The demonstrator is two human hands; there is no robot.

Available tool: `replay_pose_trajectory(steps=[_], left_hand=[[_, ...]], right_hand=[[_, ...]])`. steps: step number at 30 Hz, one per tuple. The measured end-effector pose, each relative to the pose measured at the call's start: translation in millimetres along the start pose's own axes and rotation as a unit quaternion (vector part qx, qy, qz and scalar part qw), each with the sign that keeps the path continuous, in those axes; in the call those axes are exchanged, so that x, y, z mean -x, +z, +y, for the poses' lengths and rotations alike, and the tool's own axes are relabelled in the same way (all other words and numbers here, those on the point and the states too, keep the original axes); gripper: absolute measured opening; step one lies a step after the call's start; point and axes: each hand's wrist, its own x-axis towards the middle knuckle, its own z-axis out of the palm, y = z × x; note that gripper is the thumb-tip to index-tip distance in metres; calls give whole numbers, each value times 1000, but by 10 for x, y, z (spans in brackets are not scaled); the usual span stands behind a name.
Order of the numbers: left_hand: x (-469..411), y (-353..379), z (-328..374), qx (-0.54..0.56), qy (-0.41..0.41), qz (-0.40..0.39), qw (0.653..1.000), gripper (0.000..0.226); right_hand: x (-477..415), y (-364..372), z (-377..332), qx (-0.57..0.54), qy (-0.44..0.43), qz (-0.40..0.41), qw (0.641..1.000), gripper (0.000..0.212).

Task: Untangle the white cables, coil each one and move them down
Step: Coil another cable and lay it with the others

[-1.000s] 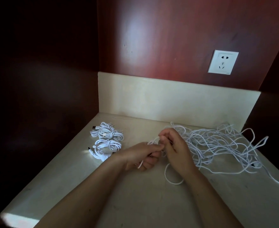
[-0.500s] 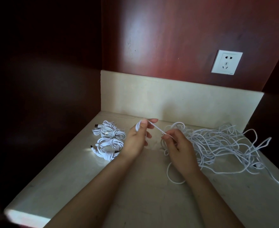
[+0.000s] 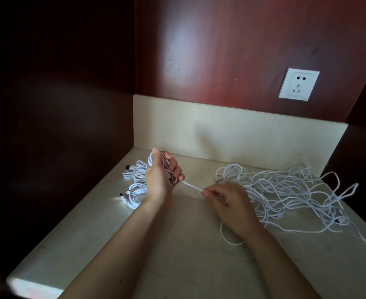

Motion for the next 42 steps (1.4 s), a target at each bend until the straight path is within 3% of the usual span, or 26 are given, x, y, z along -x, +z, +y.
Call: replay_pose_trajectory(steps=[6, 12, 17, 20, 24, 30, 35, 38, 40, 42], left_hand=[[-44, -53, -7, -81, -5, 35, 996, 35], [-12, -90, -13, -238, -41, 23, 970, 33], [31, -84, -79, -324, -149, -71, 932, 30], [89, -68, -106, -367, -236, -144, 888, 48], [180, -31, -85, -310, -347, -229, 855, 66], [232, -10, -97, -301, -432, -330, 783, 69], [281, -15, -120, -351, -364, -358, 785, 45], [259, 3, -135, -351, -316, -315, 823, 46], [227, -5, -163, -357, -214, -267, 869, 47], [197, -32, -193, -404, -59, -215, 887, 49]], right_hand=[[52, 18, -81, 37, -15, -32, 999, 26], [58, 10, -192, 31, -65, -54, 996, 24], [16, -65, -319, -59, -67, -44, 995, 15], [36, -87, -333, -82, -36, -23, 996, 12], [33, -120, -300, -126, 36, 24, 991, 20], [12, -111, -219, -167, 56, 59, 983, 1], [19, -61, -178, -166, 54, 55, 983, 6], [39, -58, -137, -144, 60, 68, 985, 4], [56, -64, -89, -128, 83, 69, 986, 13], [68, -57, -65, -99, 100, 63, 988, 23]])
